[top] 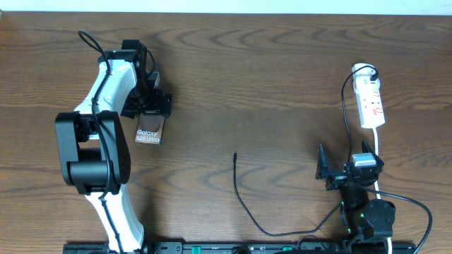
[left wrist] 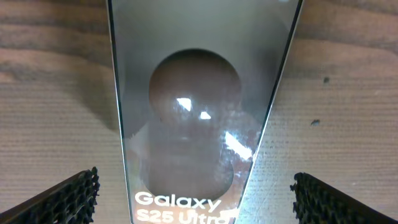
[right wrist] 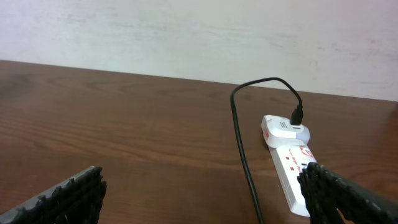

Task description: Plug charger to phone and switch on socket

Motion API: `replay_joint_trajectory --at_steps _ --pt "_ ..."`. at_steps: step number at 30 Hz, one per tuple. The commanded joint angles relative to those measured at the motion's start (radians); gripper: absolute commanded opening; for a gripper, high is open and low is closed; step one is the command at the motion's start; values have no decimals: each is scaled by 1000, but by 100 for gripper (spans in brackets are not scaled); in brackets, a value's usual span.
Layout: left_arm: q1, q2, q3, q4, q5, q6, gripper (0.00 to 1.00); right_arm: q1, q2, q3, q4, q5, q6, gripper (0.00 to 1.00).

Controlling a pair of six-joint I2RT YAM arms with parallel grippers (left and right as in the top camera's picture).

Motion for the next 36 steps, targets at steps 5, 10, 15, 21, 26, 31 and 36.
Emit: replay_joint_trajectory --at_steps 5,10,15,21,26,31,36 --pt "1 7 -6 30 8 13 98 -2 -6 -1 -5 8 -13 99" --pt "1 5 -6 32 8 14 98 -2 -6 -1 -5 8 -13 99" --pt "1 -23 -54 73 5 18 98 -2 -6 -1 -5 8 -13 99" --pt "1 -32 -113 114 5 18 98 -2 -6 -1 -5 8 -13 99" --pt "1 -32 -113 128 5 18 98 -2 -6 -1 -5 8 -13 99" --pt "1 -32 -115 155 5 22 98 -2 -6 -1 -5 8 -13 99" --pt "1 -32 -127 180 4 76 98 -2 -6 -1 -5 8 -13 99"
